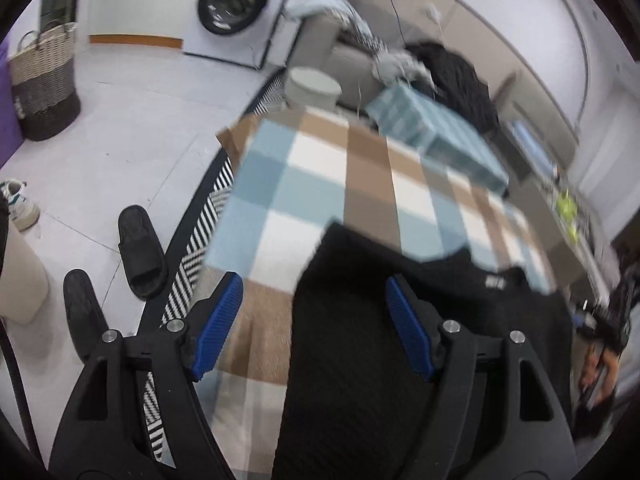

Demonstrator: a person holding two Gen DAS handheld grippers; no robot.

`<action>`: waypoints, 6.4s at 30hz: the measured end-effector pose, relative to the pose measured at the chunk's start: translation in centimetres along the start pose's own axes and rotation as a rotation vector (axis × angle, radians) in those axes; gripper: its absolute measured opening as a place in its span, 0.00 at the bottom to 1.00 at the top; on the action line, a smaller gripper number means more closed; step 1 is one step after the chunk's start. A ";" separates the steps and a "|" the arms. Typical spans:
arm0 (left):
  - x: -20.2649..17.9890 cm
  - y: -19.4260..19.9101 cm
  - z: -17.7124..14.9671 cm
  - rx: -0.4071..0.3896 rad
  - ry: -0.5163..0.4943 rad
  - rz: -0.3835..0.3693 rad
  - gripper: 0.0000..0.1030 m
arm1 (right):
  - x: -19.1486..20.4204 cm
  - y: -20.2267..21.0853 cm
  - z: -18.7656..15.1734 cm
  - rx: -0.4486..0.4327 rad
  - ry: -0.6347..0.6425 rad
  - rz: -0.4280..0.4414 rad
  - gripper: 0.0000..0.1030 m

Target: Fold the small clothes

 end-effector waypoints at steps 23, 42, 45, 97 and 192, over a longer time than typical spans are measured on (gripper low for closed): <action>-1.4 3.5 2.1 -0.172 -0.031 0.007 0.04 | 2.5 5.6 2.1 -0.288 0.114 0.084 0.05; -2.5 10.7 -8.2 -0.044 -0.020 0.093 0.76 | -2.6 9.7 -8.7 0.012 0.031 -0.003 0.57; -3.2 12.4 -11.4 -0.019 -0.035 0.095 0.76 | -3.5 11.5 -12.1 0.029 0.060 0.000 0.60; -17.1 9.9 -25.8 0.124 -0.346 0.084 0.76 | 8.8 10.5 -24.3 0.018 0.511 -0.094 0.55; -6.0 16.3 -23.4 -0.187 0.152 0.185 0.07 | 6.3 12.7 -25.3 -0.043 0.536 -0.072 0.67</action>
Point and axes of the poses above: each gripper's, at about its wrist camera, not at the fingertips, and y roughly against the way its jaws point, x to its left, z to its top, the point moved 3 cm from there along -y, roughly the way its jaws point, and after that the axes turned 9 degrees about -z, right-handed, at the moved point
